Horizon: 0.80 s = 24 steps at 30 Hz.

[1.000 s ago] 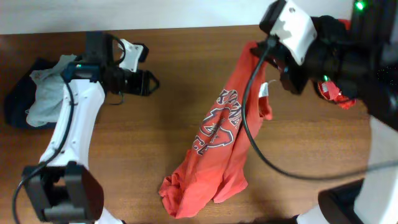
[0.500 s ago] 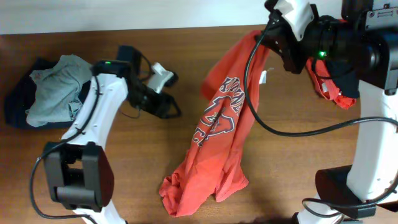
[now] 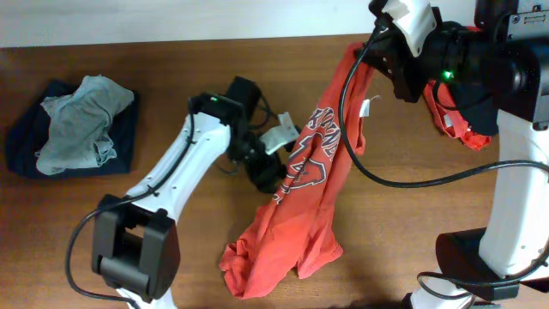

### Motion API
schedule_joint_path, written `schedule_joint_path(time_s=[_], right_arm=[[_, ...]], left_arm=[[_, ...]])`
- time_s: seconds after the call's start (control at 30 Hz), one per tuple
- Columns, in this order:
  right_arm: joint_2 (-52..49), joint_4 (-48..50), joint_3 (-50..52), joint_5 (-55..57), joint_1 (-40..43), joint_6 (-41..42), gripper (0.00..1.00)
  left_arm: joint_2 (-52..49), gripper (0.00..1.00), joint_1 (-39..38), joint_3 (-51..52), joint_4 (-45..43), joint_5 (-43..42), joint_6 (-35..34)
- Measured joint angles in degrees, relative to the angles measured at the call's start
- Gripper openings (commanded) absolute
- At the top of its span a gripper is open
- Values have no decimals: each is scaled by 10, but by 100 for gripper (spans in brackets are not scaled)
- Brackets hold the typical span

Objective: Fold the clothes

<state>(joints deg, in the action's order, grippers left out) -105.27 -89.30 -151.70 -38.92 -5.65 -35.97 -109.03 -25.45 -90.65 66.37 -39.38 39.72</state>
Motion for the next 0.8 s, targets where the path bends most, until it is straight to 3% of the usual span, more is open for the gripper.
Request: schedule_joint_path(time_s=[0.07,0.1,0.17,0.43,0.6,0.8], right_arm=[[0,-1,0,0,0,0,5],[0,-1,0,0,0,0,5],[0,-1,0,0,0,0,5],[0,-1,0,0,0,0,5],[0,-1,0,0,1,0,5],[0,-1,0,0,20,14,5]], left_arm=[[0,70,-13,0,-21,-5,4],[0,54,-17,0,-30,-10,6],[0,1,-21,0,-42,-21,9],[0,0,-19,0,-62,-42,-5],[0,1,14,0,-92,11,-98],[0,1,118,-17,-126,71,-235]])
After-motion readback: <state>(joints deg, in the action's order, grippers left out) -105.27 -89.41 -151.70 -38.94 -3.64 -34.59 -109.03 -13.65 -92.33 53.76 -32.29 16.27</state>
